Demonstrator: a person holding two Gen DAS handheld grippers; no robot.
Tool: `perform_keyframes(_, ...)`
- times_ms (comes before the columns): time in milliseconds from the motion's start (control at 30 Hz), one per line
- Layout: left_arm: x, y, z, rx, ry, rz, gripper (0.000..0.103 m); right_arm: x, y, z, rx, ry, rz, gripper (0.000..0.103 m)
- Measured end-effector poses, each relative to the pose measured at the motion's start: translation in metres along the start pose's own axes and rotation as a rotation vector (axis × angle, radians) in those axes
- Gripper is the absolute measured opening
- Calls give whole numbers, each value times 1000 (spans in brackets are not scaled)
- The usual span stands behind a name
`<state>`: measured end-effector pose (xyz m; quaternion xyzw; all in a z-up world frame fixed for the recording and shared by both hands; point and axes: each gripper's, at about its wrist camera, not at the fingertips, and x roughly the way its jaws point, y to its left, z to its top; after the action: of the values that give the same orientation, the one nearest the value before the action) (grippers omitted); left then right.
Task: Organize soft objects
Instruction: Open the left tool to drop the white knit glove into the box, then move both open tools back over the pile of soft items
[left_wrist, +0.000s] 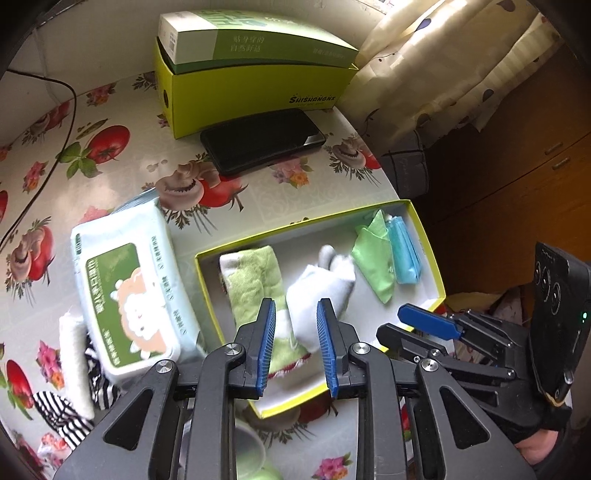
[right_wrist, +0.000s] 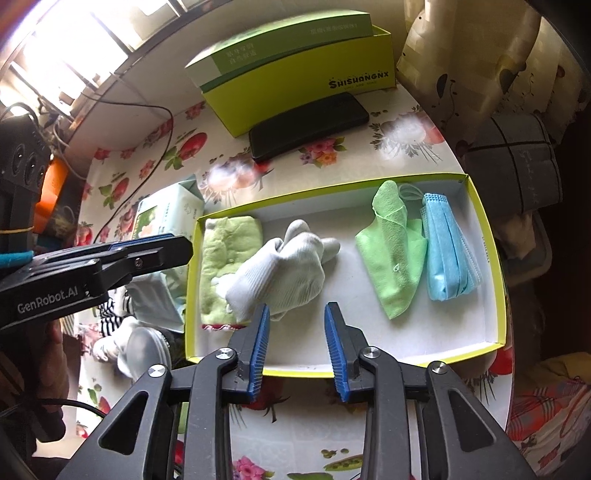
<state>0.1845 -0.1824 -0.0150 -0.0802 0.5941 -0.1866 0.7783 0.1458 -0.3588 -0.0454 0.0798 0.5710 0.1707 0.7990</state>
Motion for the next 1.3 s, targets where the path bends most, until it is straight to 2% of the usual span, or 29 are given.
perform_keyframes(333,-40,8,-37,-1,-50,27,24,-16,29,-15,-40,5,17,36)
perform_keyframes(633,-73,20,-58,-6,-110,74,24,-30,67,-25,-121,-1,34,44)
perform_keyframes(1300,-102,52,-97,-90,-152,130,24,-29,121,-41,-230,18,49,53)
